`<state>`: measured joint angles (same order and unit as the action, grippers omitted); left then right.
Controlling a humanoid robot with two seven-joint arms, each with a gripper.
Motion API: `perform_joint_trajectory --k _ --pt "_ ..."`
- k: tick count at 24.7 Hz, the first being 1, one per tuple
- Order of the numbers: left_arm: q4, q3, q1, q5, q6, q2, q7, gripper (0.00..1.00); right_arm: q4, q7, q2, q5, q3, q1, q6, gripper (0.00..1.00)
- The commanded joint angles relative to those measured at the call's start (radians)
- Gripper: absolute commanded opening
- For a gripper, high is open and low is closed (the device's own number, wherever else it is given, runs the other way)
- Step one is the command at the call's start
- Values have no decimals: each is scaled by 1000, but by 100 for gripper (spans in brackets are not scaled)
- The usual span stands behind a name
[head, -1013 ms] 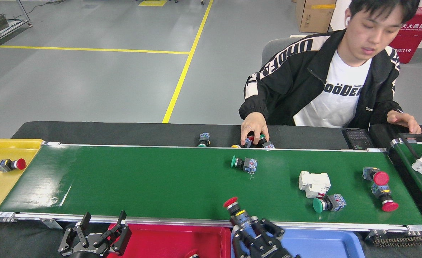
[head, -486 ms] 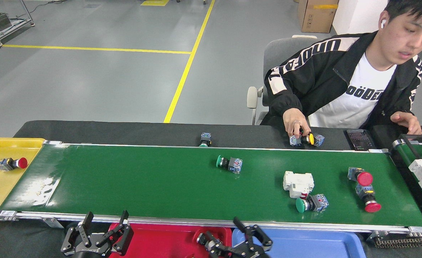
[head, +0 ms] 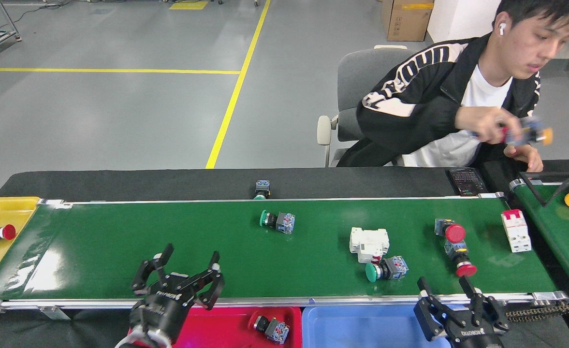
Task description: Pick switch part from conveyor to tray
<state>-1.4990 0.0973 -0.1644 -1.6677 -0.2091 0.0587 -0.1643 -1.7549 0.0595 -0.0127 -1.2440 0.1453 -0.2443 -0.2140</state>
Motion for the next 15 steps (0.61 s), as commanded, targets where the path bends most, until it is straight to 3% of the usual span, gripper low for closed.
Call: perform_joint_trajectory --k 1,4,8,15 --pt "75 18 -66 -15 8 3 6 100 -14 14 -21 2 -9 23 -2 89" --pt "240 55 -173 -17 8 3 9 100 12 80 -44 -17 -122 89 22 88" --pt "387 78 -254 -17 10 3 43 100 52 105 -43 -89 -263 140 133 88" --pt "577 93 -356 -18 16 9 86 100 270 111 -66 -135 -486 333 338 88"
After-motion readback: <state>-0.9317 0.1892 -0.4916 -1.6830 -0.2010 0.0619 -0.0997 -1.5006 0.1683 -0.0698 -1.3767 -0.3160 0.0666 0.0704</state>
